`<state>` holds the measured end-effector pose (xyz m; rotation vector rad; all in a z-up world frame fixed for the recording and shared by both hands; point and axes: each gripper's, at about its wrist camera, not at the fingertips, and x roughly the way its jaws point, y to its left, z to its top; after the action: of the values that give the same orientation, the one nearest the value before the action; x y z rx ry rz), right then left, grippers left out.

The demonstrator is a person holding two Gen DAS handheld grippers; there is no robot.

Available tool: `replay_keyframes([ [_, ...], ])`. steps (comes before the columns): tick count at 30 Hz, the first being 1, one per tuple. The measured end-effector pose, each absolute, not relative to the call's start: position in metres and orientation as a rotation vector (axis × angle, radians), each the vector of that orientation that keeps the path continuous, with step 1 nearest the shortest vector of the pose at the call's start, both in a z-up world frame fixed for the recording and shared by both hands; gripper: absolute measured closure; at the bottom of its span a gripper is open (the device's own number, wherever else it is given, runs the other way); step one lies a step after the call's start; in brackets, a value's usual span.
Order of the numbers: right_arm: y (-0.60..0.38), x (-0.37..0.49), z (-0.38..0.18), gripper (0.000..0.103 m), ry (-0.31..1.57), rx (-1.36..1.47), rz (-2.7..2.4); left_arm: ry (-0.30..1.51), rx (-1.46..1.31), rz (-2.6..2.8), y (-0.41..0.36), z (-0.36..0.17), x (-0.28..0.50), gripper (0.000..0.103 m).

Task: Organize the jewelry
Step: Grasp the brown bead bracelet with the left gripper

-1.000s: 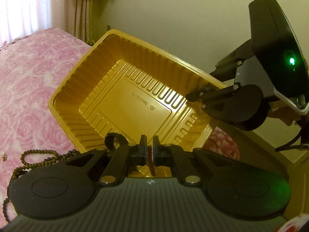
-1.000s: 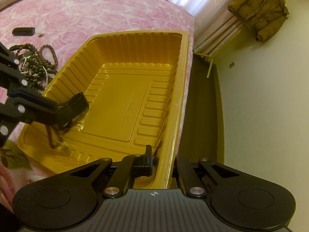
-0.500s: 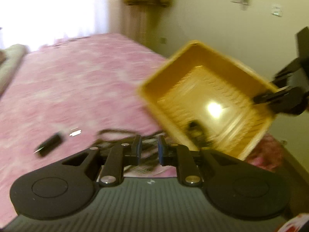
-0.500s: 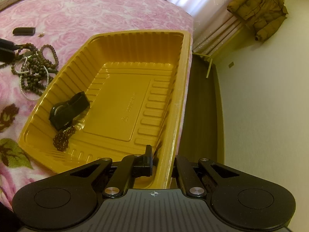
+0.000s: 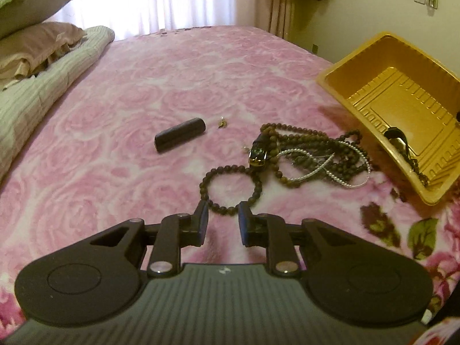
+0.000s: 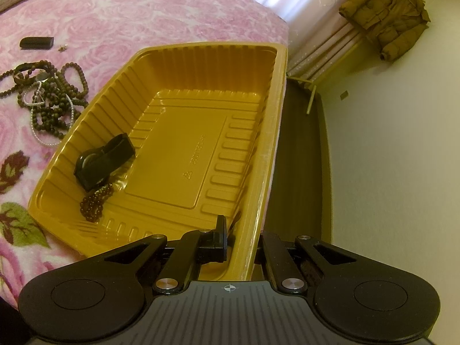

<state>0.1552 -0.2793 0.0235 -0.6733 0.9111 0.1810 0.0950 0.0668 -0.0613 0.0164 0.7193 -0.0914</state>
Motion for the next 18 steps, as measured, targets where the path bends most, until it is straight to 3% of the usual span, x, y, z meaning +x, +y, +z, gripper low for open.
replay_keyframes([
  [14, -0.282, 0.157, 0.022, 0.099, 0.913, -0.672, 0.180, 0.742, 0.232, -0.236, 0.025, -0.084, 0.128, 0.083],
  [17, -0.283, 0.157, 0.021, 0.099, 0.914, -0.672, 0.179, 0.752, 0.235, -0.244, 0.025, -0.084, 0.131, 0.097],
  [18, -0.283, 0.157, 0.021, 0.099, 0.914, -0.672, 0.178, 0.761, 0.235, -0.244, 0.025, -0.084, 0.131, 0.097],
])
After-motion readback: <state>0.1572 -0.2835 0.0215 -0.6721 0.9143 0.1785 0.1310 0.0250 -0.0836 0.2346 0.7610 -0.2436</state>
